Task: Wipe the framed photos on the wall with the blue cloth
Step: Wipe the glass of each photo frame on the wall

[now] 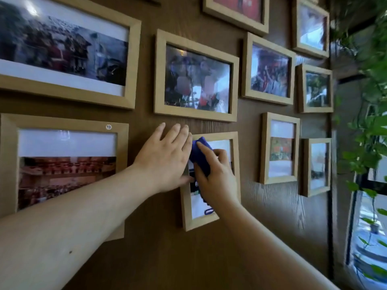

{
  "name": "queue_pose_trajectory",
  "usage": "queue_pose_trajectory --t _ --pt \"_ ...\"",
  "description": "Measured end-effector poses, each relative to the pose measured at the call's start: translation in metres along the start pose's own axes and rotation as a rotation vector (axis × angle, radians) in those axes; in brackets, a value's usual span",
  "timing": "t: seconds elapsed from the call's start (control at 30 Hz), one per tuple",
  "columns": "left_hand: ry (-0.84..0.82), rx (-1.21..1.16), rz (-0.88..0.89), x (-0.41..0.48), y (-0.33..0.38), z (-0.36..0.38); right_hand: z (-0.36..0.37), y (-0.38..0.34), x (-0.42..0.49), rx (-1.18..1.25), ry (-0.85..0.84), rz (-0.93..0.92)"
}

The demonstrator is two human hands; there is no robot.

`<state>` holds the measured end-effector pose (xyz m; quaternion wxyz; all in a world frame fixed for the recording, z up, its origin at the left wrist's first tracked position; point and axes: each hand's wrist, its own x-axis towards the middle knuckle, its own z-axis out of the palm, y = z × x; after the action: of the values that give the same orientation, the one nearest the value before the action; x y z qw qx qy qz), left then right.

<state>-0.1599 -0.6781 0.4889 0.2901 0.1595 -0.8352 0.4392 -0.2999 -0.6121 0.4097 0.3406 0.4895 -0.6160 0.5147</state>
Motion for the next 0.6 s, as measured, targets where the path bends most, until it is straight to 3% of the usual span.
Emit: queue_pose_trajectory --t 0.3,0.6 --pt "-0.049 0.014 -0.005 -0.006 -0.013 0.032 0.003 0.030 -0.002 -0.212 -0.059 -0.126" --pt "0.057 -0.109 -0.074 -0.002 0.000 0.037 -0.008 0.061 0.007 -0.270 0.058 -0.023"
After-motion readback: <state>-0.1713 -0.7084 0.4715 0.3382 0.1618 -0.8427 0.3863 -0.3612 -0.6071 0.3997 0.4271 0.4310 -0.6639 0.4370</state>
